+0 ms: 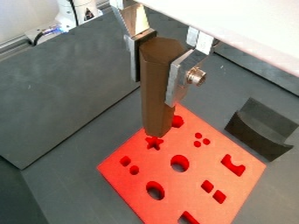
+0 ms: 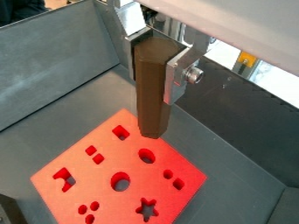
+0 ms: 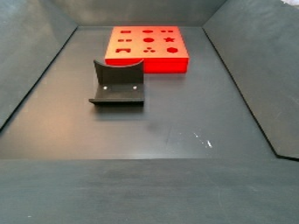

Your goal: Insert the hexagon object.

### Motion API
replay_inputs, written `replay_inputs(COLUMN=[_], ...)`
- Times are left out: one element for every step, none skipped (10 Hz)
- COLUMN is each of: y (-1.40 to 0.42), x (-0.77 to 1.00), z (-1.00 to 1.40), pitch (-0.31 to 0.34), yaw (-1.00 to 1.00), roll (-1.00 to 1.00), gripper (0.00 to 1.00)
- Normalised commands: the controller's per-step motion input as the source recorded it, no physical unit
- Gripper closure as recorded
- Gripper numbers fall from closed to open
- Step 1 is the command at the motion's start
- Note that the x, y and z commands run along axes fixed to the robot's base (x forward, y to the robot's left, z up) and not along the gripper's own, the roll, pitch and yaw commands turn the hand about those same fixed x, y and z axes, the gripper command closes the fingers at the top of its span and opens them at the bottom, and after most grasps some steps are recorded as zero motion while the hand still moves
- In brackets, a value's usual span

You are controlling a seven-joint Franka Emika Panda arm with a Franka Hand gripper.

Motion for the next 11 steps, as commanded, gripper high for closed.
replay_inputs(y=[0.44,0.69,0.77,0.67,0.61,0.59,0.57,0.56,0.39,0.33,0.28], x=[-0.12,-0.25,-0.39,-0.45,-0.6,-0.6,-0.46,-0.29,-0.16,-0.08,-0.04], z=[0.0,-0.02,-0.07,-0.18,-0.3,-0.36,-0.45,-0.54,-0.69,-0.64,-0.56], pitch=[0.0,0.0,-0.023,-0.059,-0.104,-0.133,-0.176,-0.21,-0.216,-0.243,-0.274], yaw=[-0.02,-0.07,-0.09,-0.12,-0.2,-0.19,-0.17,-0.17,-0.12,-0.1,-0.11], roll=[-0.04,-0.06,-0.06,-0.05,0.0,0.0,0.0,-0.02,-0.03,-0.11,-0.15], gripper=[1.0,1.0,1.0,1.0,1.0,1.0,1.0,1.0,1.0,1.0,1.0])
